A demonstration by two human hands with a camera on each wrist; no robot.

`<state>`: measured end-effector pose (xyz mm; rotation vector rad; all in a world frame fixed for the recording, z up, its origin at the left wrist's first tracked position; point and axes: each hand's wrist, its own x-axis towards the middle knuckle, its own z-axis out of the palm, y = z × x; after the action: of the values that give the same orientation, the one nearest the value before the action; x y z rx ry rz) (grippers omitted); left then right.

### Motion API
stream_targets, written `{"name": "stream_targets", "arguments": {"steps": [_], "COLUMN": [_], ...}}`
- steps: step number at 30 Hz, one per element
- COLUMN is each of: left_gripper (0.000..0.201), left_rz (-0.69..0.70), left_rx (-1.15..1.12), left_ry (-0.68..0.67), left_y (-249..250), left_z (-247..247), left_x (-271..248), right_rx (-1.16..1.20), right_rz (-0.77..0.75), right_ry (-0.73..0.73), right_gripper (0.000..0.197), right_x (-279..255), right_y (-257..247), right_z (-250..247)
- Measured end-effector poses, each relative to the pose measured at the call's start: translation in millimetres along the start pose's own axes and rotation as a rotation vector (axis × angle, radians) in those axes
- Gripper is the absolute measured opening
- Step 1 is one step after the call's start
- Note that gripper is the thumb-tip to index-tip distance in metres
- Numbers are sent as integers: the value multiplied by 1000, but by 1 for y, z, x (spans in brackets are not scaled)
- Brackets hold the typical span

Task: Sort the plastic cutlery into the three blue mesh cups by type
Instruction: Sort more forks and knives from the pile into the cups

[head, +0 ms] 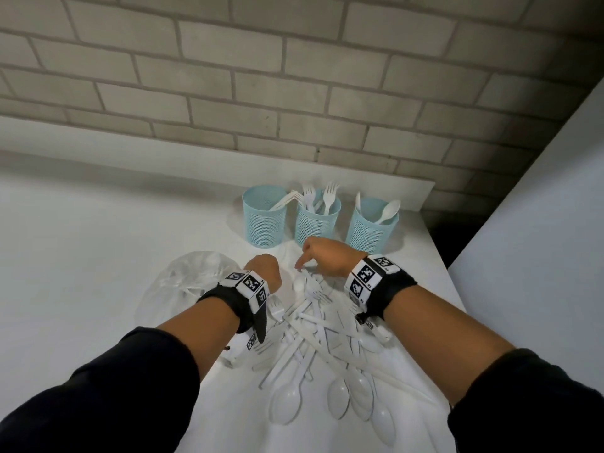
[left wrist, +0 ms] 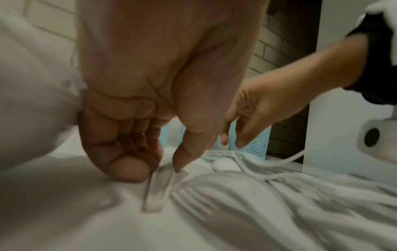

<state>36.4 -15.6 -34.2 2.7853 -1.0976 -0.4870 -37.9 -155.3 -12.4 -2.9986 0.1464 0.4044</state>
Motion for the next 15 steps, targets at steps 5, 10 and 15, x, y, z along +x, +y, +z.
{"name": "stream_targets", "arguments": {"steps": [5, 10, 15], "left_gripper": [29, 31, 31], "left_rz": [-18, -18, -46], "left_rx": [-38, -53, -149], "left_ry": [18, 7, -44], "left_y": [-3, -2, 0], "left_z": [-1, -2, -10], "left_x": [-5, -10, -17], "right_rx": [107, -23, 25], "right_rz": [52, -65, -42], "right_ry": [81, 191, 257], "right_gripper": [28, 21, 13], "right_x": [-5, -11, -14], "right_y": [8, 19, 17], "right_z": [17, 18, 11]}}
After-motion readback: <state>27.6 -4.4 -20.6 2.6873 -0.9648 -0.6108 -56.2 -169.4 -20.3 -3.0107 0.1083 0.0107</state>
